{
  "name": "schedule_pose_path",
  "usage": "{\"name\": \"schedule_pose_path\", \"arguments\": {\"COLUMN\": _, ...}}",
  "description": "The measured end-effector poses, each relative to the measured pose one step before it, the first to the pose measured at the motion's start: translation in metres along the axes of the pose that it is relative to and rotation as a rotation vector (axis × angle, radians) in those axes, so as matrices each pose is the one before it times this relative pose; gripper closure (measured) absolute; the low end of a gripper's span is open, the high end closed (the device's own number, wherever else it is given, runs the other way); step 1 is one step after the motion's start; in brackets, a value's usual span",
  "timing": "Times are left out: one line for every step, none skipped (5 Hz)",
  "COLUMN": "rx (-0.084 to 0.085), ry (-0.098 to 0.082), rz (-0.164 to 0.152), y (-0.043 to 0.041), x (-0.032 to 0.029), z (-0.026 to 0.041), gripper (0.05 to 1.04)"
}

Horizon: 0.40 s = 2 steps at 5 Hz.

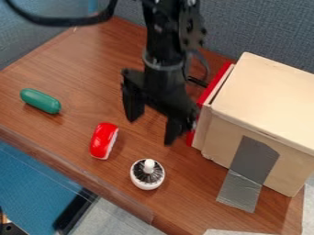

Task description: Opened the drawer of the cabinet

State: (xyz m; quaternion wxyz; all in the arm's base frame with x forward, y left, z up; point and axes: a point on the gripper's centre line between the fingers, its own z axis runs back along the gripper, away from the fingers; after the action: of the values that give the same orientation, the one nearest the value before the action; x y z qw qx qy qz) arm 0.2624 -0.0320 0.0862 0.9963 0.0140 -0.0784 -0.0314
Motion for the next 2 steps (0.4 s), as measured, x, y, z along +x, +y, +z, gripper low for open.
{"name": "schedule_pose_path", "arguments": {"rx": 0.0085, "ry": -0.0114, "rz": 0.0511, "y": 0.01724, "x": 0.01866, "z": -0.00291, "gripper": 0.077}}
{"name": "schedule_pose_path", "arguments": {"rx": -0.0107, "ry": -0.0022, "rz": 0.0712, "y": 0.0195, "x": 0.02192, "z": -0.01269, "gripper": 0.077}}
